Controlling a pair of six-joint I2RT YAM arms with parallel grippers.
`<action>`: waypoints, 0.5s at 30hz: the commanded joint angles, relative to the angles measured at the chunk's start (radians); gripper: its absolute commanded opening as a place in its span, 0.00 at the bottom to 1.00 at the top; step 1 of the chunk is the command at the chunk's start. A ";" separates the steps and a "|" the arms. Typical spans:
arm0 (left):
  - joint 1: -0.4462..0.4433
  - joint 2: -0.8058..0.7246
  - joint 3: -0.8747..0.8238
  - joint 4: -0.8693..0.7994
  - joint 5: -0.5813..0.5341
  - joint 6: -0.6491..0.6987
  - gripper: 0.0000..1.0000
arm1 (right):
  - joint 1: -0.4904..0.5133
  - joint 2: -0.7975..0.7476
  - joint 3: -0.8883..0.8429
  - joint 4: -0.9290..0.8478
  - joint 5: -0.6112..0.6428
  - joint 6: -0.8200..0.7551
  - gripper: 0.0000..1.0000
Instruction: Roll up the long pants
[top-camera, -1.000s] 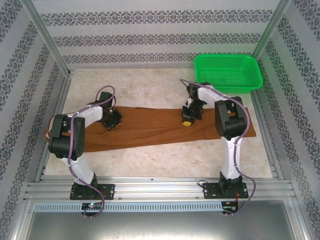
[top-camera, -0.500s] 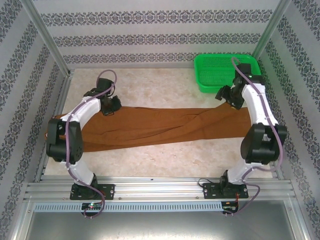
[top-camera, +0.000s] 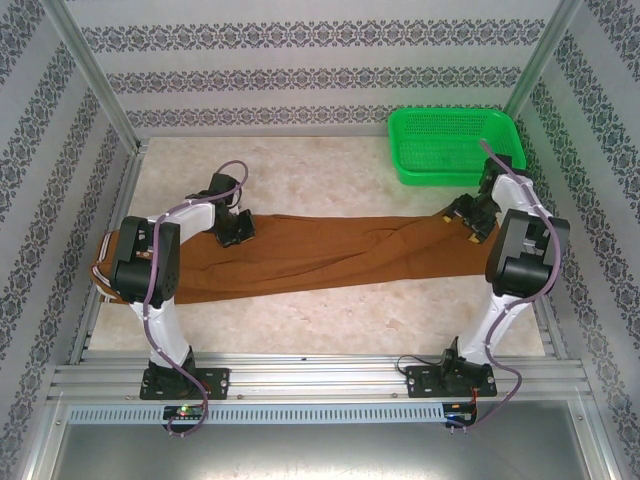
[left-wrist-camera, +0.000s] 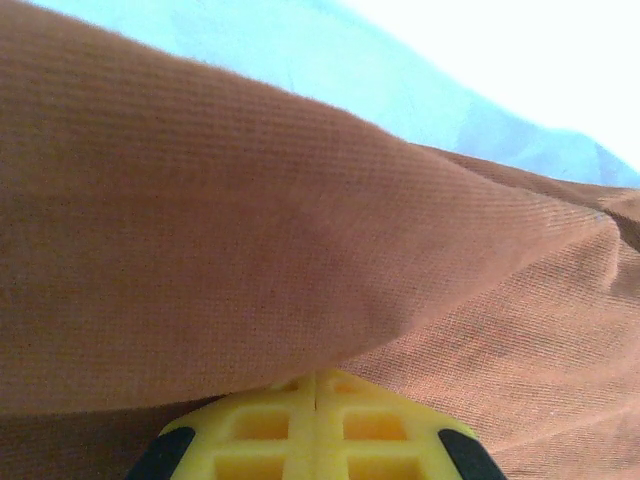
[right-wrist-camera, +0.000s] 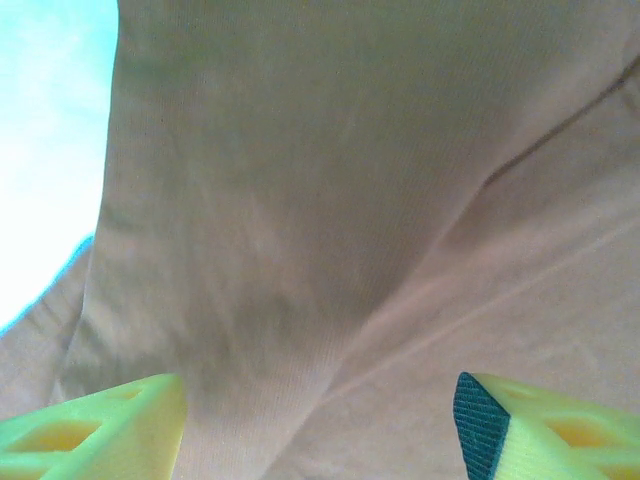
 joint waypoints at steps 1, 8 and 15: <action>-0.013 0.006 -0.026 0.014 0.010 0.029 0.00 | -0.003 0.074 0.069 0.018 -0.012 0.006 0.57; -0.012 0.020 -0.031 0.018 0.004 0.028 0.00 | -0.013 -0.067 0.014 0.089 -0.009 0.027 0.00; -0.012 0.036 -0.001 -0.028 -0.005 0.048 0.00 | 0.055 -0.405 -0.347 -0.023 0.116 0.039 0.00</action>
